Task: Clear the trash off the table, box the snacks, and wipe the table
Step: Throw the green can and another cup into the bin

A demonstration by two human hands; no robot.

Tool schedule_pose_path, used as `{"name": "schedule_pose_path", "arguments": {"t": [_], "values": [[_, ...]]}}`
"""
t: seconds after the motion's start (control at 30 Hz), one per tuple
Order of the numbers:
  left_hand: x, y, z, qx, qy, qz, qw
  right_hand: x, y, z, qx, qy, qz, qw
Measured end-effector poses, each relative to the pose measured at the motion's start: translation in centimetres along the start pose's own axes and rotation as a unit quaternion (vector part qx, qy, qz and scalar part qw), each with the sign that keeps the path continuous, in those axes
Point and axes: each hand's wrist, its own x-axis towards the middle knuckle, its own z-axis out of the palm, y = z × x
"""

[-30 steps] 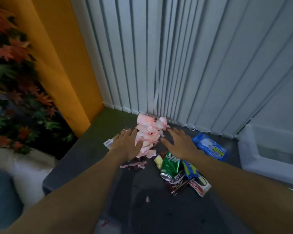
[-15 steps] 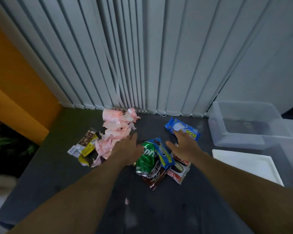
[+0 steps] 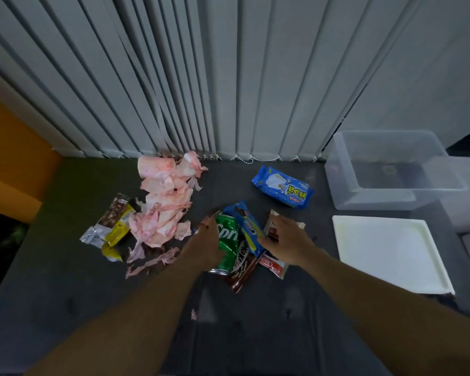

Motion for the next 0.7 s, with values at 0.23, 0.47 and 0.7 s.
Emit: {"name": "schedule_pose_path", "arguments": {"t": [0.23, 0.47, 0.7], "values": [[0.5, -0.7, 0.2, -0.003, -0.019, -0.053, 0.998, 0.4, 0.0, 0.4, -0.015, 0.001, 0.002, 1.000], [0.1, -1.9, -1.4, -0.015, 0.001, -0.069, 0.997, 0.5, -1.0, -0.4, -0.023, -0.003, -0.005, 1.000], [-1.2, -3.4, -2.3, -0.007, 0.025, -0.067, 0.997, 0.5, -2.8, -0.8, -0.032, -0.002, -0.031, 0.999]]}}
